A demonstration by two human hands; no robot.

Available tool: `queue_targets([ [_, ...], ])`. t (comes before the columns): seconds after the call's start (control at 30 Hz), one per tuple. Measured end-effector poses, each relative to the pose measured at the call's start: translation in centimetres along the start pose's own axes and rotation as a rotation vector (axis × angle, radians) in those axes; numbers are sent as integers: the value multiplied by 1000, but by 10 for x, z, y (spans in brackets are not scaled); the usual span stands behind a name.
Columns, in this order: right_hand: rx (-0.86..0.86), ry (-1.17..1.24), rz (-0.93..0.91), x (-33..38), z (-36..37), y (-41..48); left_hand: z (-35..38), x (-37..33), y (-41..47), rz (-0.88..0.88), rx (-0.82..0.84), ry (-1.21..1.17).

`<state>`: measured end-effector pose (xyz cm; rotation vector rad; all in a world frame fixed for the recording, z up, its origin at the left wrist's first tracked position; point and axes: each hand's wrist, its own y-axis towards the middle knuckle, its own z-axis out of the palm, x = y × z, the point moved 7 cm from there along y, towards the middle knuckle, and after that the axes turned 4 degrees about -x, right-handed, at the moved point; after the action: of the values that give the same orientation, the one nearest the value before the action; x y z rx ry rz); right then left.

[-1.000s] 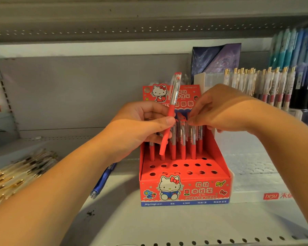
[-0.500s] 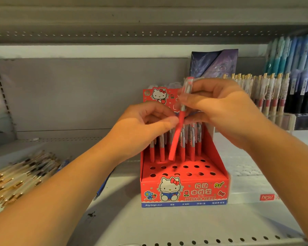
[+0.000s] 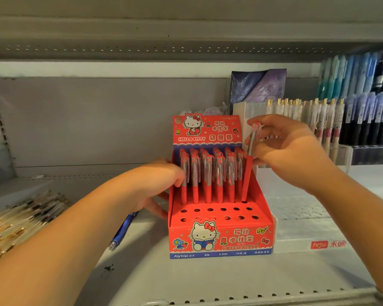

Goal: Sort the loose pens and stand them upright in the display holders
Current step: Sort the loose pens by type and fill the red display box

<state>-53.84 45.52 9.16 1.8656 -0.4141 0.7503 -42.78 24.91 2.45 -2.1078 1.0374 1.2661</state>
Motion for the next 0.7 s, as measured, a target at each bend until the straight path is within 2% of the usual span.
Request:
queue_targets([
  [0.17,16,-42,30,-10,3,3,1,1,4,23,21,47],
  [0.53,28,25,109,-18,4,5,5,-2,1,65,72,22],
  [0.7,48,-90,74,-18,7,3,5,-1,2,64,89,39],
])
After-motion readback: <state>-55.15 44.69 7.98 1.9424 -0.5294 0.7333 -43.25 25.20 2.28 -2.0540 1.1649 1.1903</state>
